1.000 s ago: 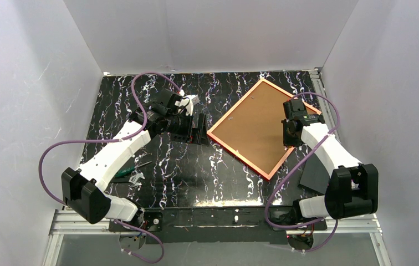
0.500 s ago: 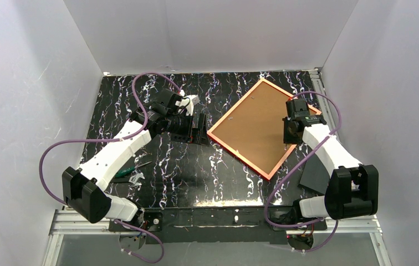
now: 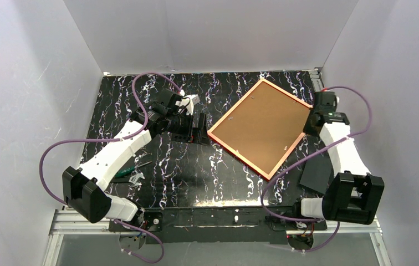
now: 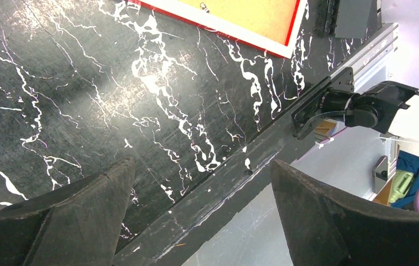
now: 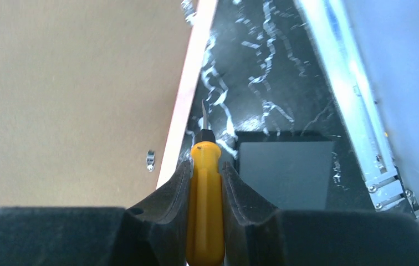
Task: Take the photo out of the frame
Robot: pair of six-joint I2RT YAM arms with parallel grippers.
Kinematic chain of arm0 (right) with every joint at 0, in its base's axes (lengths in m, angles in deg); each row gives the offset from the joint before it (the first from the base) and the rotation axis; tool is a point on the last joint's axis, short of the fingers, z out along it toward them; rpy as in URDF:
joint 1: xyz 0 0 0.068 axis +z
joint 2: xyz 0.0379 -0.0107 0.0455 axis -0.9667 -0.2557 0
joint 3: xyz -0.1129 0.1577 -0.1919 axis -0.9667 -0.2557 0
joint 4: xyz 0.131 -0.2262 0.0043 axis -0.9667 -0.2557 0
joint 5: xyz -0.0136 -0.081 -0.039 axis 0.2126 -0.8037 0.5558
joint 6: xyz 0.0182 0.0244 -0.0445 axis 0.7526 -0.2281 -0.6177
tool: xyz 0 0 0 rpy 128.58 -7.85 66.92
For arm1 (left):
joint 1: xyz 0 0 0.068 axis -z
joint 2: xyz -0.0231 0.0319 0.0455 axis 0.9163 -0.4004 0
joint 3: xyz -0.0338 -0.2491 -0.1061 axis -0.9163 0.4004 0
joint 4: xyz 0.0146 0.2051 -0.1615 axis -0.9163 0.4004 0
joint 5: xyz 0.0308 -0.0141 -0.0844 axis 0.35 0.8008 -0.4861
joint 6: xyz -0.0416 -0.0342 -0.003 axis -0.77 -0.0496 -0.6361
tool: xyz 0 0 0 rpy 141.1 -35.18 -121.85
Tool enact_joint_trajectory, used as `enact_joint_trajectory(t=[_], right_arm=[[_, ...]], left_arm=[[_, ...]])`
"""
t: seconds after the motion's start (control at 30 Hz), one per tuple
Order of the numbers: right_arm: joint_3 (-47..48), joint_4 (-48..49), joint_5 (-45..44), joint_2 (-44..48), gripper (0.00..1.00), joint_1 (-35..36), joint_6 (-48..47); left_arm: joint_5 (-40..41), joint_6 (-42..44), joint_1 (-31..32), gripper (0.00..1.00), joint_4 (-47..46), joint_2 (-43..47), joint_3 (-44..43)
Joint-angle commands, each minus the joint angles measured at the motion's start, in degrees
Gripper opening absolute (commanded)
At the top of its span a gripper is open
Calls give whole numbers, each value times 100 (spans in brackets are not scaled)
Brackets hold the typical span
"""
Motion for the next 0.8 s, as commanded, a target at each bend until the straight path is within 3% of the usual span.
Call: enact_joint_trajectory(t=[0.0, 0.4, 0.67, 0.77], right_arm=[[793, 97, 302, -285, 1, -482, 304], [2213, -563, 385, -1595, 1, -685, 280], [2081, -543, 990, -1832, 1, -686, 557], [2020, -454, 832, -1904, 1, -688, 548]], left_arm=[[-263, -56, 20, 93, 212, 2, 95], [-543, -288, 14, 93, 103, 11, 84], [-848, -577, 12, 92, 98, -148, 14], [-867, -625, 19, 92, 78, -218, 37]])
